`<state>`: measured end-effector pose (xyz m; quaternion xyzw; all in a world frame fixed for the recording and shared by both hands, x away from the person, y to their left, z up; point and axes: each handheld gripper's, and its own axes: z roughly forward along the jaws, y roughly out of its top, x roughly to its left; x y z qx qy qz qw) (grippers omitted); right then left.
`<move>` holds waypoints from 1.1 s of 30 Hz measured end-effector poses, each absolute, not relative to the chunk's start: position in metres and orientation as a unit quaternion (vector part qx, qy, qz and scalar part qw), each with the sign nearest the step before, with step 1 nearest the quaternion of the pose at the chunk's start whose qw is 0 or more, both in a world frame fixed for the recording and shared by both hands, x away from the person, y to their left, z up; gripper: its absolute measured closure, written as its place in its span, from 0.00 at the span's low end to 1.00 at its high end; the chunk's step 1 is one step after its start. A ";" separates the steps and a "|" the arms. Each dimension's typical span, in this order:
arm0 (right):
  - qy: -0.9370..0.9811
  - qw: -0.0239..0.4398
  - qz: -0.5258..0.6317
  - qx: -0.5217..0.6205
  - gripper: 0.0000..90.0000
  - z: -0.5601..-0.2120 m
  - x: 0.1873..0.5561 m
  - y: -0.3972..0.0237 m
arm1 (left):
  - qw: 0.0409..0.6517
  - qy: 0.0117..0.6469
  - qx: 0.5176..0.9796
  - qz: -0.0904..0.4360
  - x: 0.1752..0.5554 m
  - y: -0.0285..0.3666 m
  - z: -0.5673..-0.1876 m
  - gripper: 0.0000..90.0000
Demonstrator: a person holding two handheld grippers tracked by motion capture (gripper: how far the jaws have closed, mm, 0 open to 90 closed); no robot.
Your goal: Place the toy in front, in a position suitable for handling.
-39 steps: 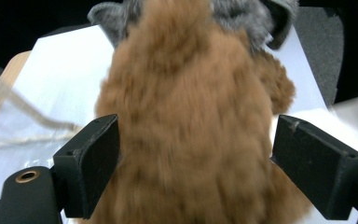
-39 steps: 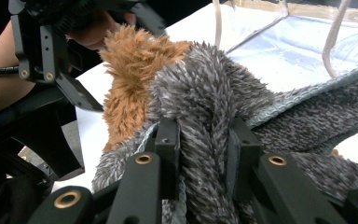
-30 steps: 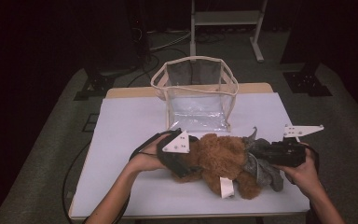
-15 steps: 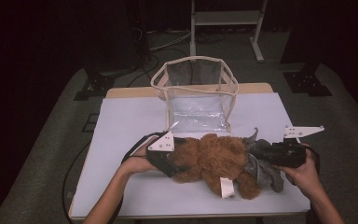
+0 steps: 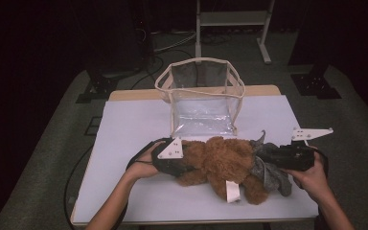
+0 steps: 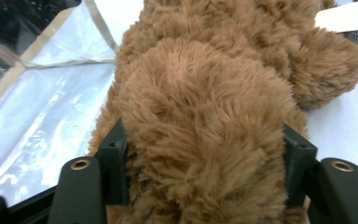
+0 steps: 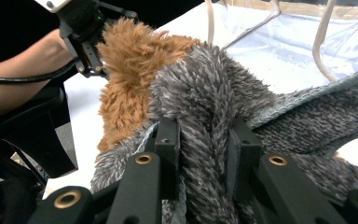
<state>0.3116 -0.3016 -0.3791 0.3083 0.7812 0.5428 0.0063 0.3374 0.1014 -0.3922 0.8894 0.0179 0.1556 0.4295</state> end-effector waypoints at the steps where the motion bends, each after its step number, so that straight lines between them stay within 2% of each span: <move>1: 0.783 0.009 0.541 0.306 0.77 -0.378 0.313 -0.300 | 0.423 0.015 0.892 0.162 0.337 0.103 -0.389 0.41; 11: 0.802 -0.006 0.524 0.287 0.77 -0.387 0.322 -0.270 | 0.369 0.022 0.915 0.162 0.333 0.127 -0.371 0.43; 23: 0.831 -0.022 0.469 0.299 0.77 -0.420 0.298 -0.272 | 0.378 0.032 0.913 0.150 0.328 0.134 -0.372 0.40; 28: 0.824 -0.013 0.477 0.306 0.78 -0.416 0.294 -0.282 | 0.387 0.037 0.909 0.148 0.328 0.135 -0.374 0.39; 33: 0.809 -0.008 0.517 0.281 0.78 -0.393 0.295 -0.274 | 0.386 0.038 0.910 0.149 0.330 0.134 -0.374 0.37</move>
